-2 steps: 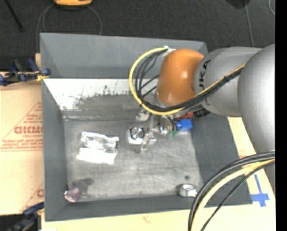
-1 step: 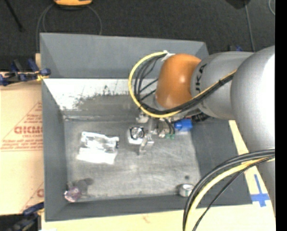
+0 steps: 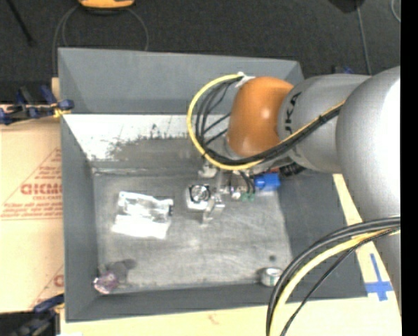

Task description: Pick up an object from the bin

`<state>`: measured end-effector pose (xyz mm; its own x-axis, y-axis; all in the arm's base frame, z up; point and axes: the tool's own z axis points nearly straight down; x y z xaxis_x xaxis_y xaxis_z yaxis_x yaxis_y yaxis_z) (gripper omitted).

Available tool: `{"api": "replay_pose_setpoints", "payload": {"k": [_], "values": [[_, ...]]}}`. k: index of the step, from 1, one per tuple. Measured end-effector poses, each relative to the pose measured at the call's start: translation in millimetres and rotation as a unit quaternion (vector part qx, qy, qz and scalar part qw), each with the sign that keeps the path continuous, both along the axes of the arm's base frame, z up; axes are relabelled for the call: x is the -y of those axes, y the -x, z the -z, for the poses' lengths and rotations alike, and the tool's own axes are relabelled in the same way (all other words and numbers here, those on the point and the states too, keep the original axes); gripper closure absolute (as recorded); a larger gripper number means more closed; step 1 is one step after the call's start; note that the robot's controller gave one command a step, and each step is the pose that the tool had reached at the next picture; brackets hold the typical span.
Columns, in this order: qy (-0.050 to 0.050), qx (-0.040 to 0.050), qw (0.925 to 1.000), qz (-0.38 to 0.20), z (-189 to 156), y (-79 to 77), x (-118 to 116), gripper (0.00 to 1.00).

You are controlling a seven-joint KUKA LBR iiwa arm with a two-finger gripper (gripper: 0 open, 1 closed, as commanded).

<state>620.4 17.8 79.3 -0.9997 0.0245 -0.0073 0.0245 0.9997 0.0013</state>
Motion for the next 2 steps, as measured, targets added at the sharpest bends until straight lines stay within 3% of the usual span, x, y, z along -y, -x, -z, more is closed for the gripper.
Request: {"api": "replay_pose_setpoints", "payload": {"k": [1, 2], "values": [[0.000, -0.0008, 1.0000, 0.000, -2, -0.6, 0, 1.00], [0.000, 0.0025, 1.0000, 0.000, -86, -3.5, 1, 1.00]]}}
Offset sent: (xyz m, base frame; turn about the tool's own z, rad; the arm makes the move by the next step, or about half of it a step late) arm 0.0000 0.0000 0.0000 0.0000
